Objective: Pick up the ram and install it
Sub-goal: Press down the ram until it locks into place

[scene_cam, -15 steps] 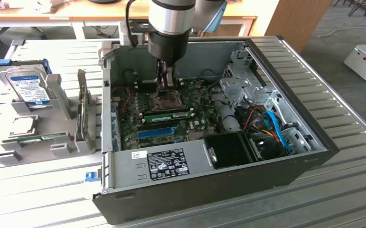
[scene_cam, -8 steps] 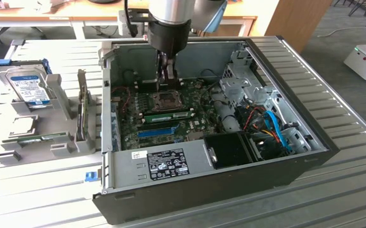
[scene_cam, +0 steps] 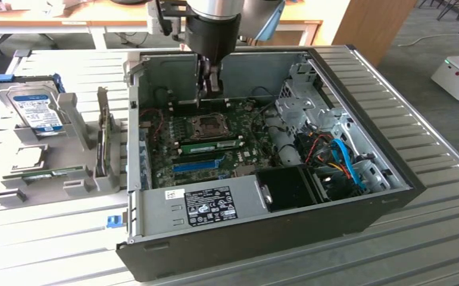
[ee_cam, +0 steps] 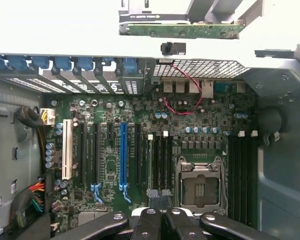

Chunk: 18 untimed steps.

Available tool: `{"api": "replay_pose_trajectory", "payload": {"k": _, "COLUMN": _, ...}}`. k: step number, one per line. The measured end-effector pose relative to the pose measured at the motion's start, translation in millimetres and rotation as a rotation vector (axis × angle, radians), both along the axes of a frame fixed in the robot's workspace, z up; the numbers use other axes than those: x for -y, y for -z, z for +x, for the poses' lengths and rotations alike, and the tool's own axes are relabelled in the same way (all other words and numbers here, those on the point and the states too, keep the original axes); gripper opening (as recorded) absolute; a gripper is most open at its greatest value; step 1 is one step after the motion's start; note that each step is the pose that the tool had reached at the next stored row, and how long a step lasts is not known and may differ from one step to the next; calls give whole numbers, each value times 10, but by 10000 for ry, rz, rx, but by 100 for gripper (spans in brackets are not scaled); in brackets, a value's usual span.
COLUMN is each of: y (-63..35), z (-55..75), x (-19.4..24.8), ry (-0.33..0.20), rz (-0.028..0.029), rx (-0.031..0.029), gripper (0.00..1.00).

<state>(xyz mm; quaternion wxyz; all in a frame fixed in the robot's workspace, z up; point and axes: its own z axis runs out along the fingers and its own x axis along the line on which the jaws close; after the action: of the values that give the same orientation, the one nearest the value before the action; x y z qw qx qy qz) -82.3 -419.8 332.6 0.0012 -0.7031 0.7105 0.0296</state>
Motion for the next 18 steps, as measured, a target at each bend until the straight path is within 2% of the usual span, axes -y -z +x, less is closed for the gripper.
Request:
{"api": "replay_pose_trajectory", "payload": {"k": 10, "y": -25, "z": 10, "x": 1, "ry": -3, "rz": -1, "rx": -1, "gripper": 11}}
{"api": "replay_pose_trajectory", "payload": {"k": 18, "y": -24, "z": 142, "x": 10, "ry": 0, "rz": 0, "rx": -11, "gripper": 11}}
